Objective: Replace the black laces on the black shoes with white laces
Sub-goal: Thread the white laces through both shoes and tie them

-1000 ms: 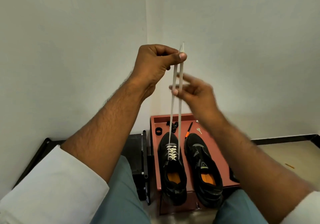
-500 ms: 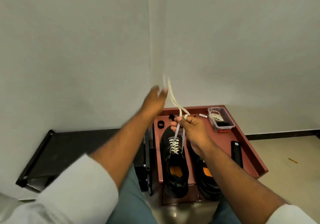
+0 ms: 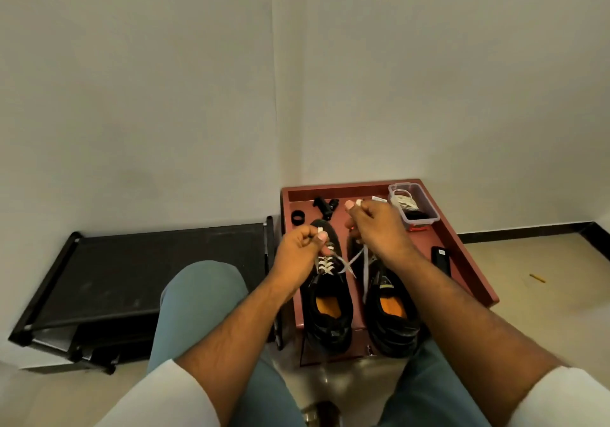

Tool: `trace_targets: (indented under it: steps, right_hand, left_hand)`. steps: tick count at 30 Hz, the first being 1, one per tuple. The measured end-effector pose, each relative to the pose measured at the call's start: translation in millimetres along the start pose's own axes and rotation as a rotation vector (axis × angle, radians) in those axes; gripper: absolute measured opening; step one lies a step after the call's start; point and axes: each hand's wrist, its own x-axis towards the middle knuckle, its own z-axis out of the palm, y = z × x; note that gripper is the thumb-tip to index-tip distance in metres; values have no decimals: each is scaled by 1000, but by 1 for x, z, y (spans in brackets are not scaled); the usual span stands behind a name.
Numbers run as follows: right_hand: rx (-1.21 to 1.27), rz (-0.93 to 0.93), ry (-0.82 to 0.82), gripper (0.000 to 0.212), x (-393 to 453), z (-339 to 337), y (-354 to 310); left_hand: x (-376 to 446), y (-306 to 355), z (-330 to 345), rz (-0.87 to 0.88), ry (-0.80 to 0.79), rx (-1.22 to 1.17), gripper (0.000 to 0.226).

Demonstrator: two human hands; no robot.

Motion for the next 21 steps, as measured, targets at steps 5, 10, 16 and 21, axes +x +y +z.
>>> trace_targets:
  steps: [5, 10, 16, 21]
  right_hand:
    - [-12, -254, -261, 33, -1, -11, -20]
    - [95, -248, -396, 33, 7, -11, -28]
    - [146, -251, -330, 53, 8, -3, -18]
    - [25, -360, -279, 57, 4, -4, -8]
  left_hand:
    - [15, 24, -13, 35, -82, 126, 15]
    - [28, 61, -23, 68, -198, 207, 13]
    - [25, 68, -23, -44, -106, 244, 15]
    - [27, 72, -25, -4, -85, 454, 8]
